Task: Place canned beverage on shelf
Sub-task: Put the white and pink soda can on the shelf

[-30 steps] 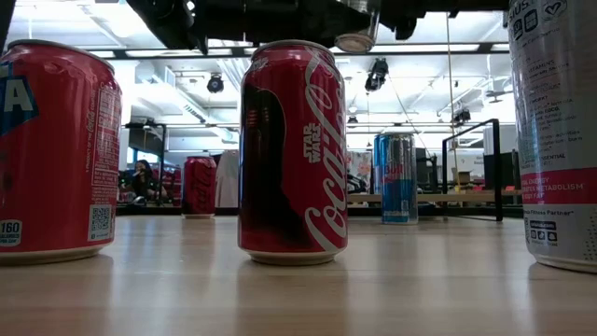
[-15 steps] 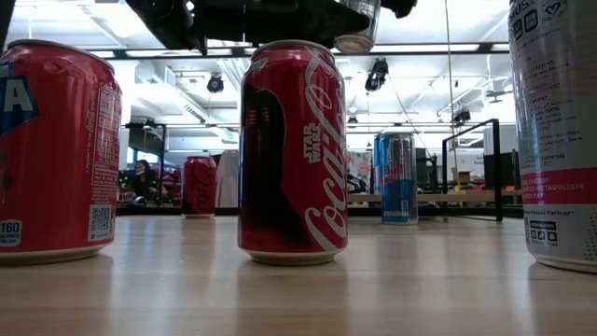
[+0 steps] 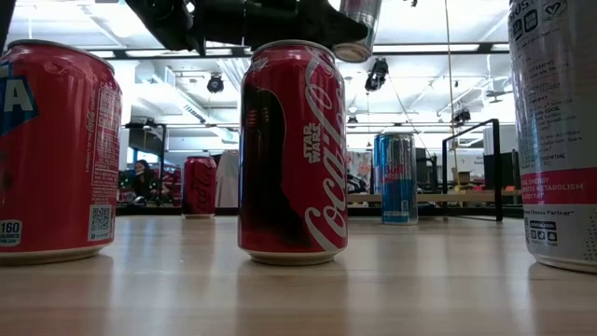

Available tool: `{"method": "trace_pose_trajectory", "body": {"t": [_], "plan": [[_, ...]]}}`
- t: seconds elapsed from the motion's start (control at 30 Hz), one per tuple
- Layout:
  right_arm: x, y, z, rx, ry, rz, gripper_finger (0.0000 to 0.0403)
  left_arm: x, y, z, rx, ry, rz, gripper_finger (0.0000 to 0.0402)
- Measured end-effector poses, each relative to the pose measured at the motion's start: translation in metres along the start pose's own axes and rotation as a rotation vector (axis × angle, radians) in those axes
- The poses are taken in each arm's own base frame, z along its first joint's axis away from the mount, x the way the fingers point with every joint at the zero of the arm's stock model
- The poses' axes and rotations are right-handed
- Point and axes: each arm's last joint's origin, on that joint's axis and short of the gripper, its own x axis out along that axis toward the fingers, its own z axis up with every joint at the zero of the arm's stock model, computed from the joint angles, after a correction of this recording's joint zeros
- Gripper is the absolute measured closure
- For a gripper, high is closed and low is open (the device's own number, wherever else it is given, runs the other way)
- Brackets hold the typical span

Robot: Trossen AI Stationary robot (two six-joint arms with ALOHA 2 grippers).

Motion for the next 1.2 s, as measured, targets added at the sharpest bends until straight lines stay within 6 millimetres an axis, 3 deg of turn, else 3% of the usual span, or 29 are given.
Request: {"method": "trace_pose_trajectory", "body": {"t": [0.3,0.7,1.0,1.2], "plan": [[0.008,0.001,-0.001,-0.01,0.014,-0.016,0.016,0.0,0.0,0.0,0.001,0.0,0.0,0.0154],[0.008,-0.001,-0.004,-0.004,0.034,-0.039,0.016,-0.001,0.0,0.004,-0.004,-0.017,-0.005,0.007],[0.0,-0.022,0.005,-0.035,0.121,-0.144,0.016,-0.017,0.007,0.027,0.01,0.017,-0.023,0.0066],[-0.002,-0.046,0.002,-0.046,0.172,-0.21,0.0158,-0.031,0.012,0.047,0.012,0.012,-0.022,0.0066]]}}
